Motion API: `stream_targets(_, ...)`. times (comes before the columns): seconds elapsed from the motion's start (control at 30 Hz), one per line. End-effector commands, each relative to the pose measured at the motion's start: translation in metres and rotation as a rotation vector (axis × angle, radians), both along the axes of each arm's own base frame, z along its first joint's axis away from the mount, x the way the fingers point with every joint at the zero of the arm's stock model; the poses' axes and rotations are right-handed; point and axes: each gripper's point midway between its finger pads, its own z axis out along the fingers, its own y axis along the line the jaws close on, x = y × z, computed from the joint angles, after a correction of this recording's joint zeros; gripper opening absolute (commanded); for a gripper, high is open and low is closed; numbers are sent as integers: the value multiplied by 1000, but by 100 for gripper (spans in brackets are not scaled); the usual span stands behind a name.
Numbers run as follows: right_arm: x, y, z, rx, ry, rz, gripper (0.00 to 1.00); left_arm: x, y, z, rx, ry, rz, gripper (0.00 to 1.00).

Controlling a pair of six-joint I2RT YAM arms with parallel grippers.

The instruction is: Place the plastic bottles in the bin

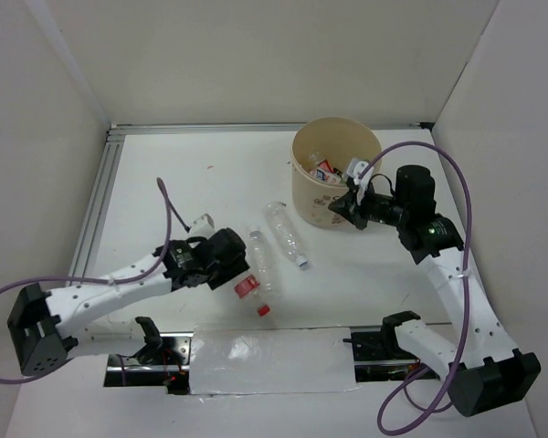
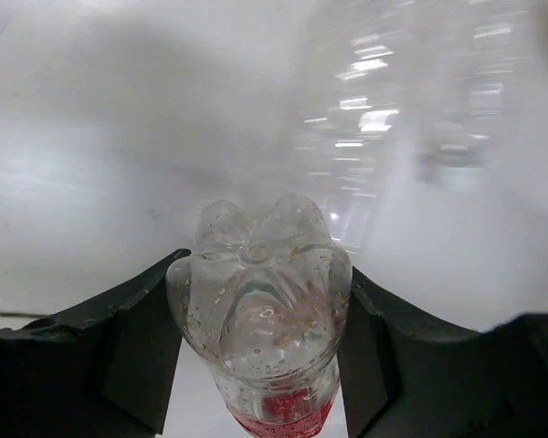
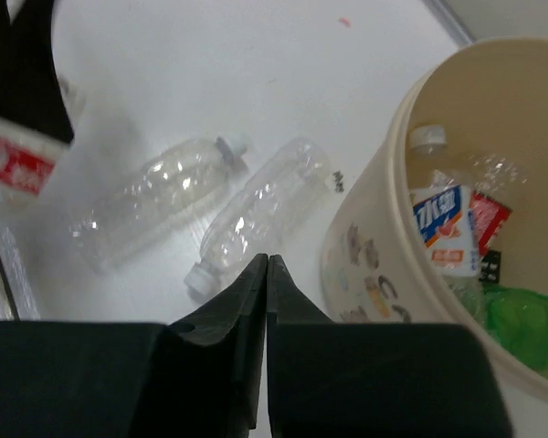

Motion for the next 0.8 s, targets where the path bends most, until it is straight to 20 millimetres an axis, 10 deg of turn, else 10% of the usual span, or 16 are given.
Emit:
stream_targets(0.0, -26, -5, -27, -31, 53, 61, 5, 33, 3, 94, -26, -265, -11, 6)
stream_targets(0.1, -39, -10, -51, -71, 60, 89, 1, 67, -10, 168, -77, -493, -43, 6)
stream_targets(0.2, -52, -13, -86, -117, 102, 127, 40, 126, -34, 253, -137, -774, -50, 6)
stream_targets(0.23, -54, -14, -92, -124, 115, 132, 44, 136, -34, 240, -94, -754, -62, 6)
stream_targets(0.33, -61, -17, -105, -148, 141, 138, 70, 183, -52, 305, -173, -939, -42, 7)
stream_targets(0.47, -67, -20, -112, -159, 136, 134, 76, 238, -92, 363, -229, -1071, -38, 9)
stream_targets(0.67, -61, -19, -113, -142, 120, 110, 79, 310, -147, 311, -140, -1001, -59, 17)
stream_targets(0.77, -52, -18, -121, -130, 158, 89, 94, 324, -161, 293, -104, -973, -89, 49)
